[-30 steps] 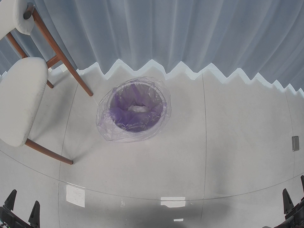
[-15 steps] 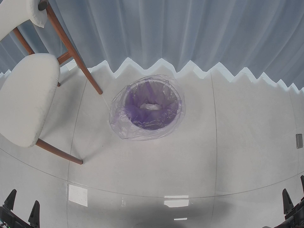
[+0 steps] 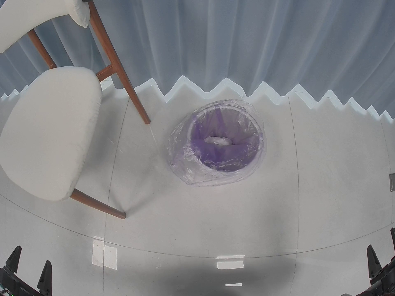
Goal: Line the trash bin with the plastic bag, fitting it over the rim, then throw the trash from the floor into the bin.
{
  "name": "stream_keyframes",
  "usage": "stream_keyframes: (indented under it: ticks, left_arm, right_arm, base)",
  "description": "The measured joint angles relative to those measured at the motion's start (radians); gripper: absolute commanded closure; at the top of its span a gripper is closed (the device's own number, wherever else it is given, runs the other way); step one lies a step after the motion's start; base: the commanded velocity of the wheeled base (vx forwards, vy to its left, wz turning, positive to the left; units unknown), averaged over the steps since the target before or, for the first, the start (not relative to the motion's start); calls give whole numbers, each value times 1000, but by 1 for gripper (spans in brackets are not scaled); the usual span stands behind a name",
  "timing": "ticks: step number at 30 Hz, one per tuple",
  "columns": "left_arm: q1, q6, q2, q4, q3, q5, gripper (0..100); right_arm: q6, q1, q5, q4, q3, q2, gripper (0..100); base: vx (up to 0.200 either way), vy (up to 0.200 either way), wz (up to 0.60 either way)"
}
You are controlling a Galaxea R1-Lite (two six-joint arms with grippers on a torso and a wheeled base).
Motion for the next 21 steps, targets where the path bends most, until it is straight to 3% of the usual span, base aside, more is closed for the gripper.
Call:
stream_keyframes:
  ticks: [6,16,21]
  left_arm:
    - [0,2,0,-1,0,0,0]
    - [-4,4,1,-3,0,0,0]
    - [-4,4,1,-3,0,0,0]
  right_arm:
    - [0,0,0,-1,0,0,0]
    - [1,0,-22,0,0,0,0]
    - [0,0,-21,0,0,0,0]
  base:
    - [200,0,0]
    - [0,0,0]
    - [0,0,-600]
